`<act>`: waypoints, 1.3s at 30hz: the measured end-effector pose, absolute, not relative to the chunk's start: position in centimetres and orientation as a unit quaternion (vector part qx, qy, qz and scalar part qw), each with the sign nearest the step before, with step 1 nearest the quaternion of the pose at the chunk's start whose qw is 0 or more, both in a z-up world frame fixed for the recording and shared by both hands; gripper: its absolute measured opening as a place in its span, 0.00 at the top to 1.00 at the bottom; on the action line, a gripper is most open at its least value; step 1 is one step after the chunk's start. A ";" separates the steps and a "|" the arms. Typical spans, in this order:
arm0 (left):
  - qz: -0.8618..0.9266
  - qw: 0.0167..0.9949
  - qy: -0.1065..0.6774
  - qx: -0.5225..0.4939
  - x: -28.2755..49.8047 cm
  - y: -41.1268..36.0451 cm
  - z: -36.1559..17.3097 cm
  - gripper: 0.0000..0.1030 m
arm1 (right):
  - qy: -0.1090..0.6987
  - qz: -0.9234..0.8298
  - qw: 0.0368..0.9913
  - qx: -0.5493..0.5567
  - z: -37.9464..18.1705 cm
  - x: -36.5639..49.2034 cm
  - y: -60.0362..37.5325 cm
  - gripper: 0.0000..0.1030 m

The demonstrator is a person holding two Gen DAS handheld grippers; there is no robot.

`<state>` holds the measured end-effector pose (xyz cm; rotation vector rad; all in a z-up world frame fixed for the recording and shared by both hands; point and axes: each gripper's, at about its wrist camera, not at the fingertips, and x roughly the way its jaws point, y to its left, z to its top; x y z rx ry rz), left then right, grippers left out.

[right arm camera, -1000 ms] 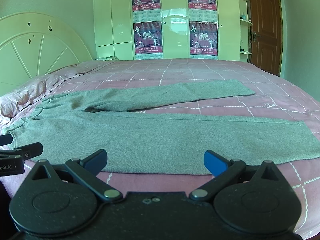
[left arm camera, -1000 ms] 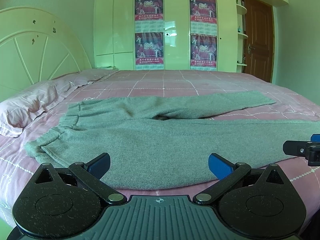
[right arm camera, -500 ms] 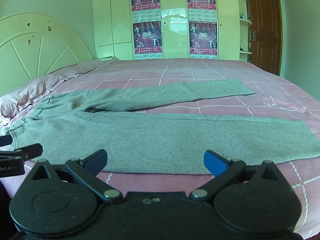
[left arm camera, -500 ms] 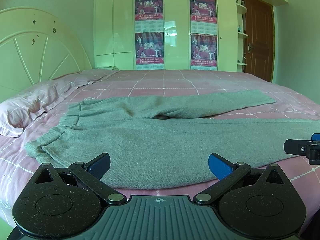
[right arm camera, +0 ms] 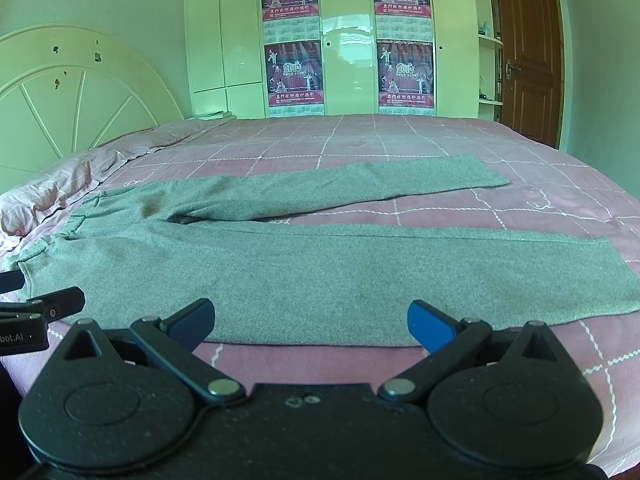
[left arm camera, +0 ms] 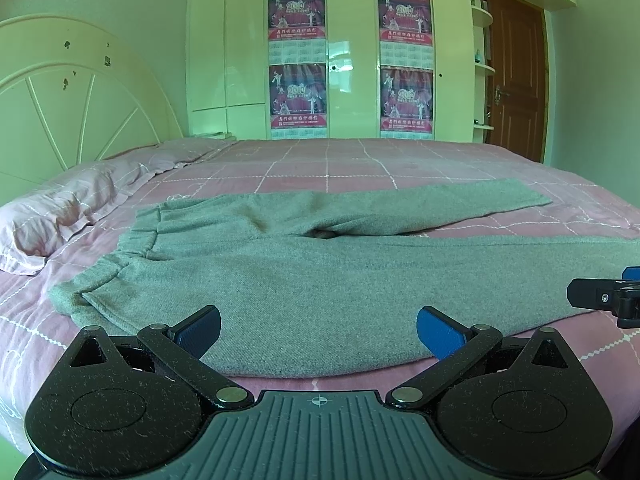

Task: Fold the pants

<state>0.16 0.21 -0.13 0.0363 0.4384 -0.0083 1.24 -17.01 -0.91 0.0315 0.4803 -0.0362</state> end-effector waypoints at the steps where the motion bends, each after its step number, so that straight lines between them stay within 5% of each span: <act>1: -0.005 0.976 0.218 0.018 0.2 0.2 -0.1 0.00 | 0.238 -0.018 0.971 0.015 -0.9 1.2 -17.0 0.06; 25: -0.011 0.973 0.228 0.019 0.5 0.4 -0.3 0.00 | 0.235 -0.018 0.972 0.021 -1.0 1.5 -17.2 0.06; 34: -0.019 0.965 0.261 -0.021 6.3 7.1 1.1 0.00 | 0.199 0.040 0.978 0.043 3.4 4.0 -18.8 0.06; 39: 0.004 0.965 0.263 0.013 11.6 12.6 2.2 0.00 | 0.205 0.079 0.976 -0.002 5.1 9.9 -18.0 0.21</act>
